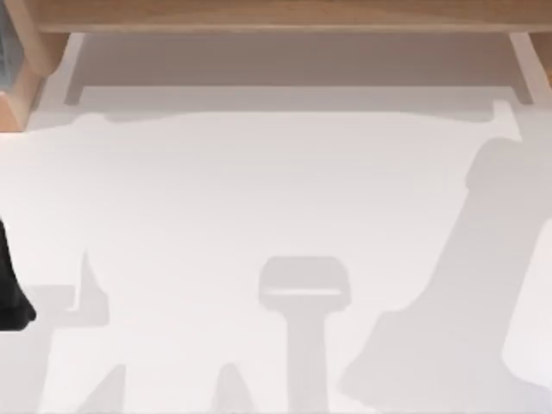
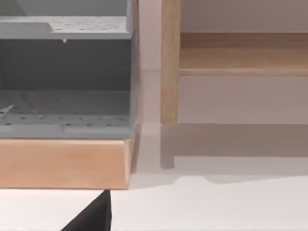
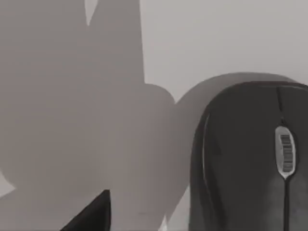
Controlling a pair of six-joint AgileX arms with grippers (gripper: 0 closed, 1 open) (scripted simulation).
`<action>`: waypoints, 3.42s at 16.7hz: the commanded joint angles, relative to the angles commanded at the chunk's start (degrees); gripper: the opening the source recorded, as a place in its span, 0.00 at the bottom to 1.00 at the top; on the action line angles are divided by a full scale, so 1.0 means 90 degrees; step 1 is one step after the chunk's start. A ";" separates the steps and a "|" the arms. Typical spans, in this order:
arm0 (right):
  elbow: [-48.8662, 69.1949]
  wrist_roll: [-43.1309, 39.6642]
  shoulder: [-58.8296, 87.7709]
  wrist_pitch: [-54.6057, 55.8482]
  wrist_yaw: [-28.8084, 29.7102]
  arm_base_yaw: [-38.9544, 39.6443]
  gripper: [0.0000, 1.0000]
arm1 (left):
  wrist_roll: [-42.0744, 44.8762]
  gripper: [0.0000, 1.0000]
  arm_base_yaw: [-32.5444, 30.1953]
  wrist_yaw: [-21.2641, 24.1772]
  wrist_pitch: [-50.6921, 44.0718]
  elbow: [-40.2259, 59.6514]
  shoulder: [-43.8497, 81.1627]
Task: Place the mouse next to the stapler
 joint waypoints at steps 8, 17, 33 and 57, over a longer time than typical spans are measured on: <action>0.0000 0.0000 0.0000 0.0000 0.0000 0.0000 0.70 | 0.0000 1.00 0.0000 0.0000 0.0000 0.0000 0.0000; 0.0000 0.0000 0.0000 0.0000 0.0000 0.0000 0.02 | 0.0000 1.00 0.0000 0.0000 0.0000 0.0000 0.0000; -0.0394 -0.0080 -0.0888 -0.0040 0.0003 -0.0049 0.00 | 0.0000 1.00 0.0000 0.0000 0.0000 0.0000 0.0000; -0.9426 -0.0119 -0.8153 0.1945 -0.0044 -0.0021 0.00 | 0.0000 1.00 0.0000 0.0000 0.0000 0.0000 0.0000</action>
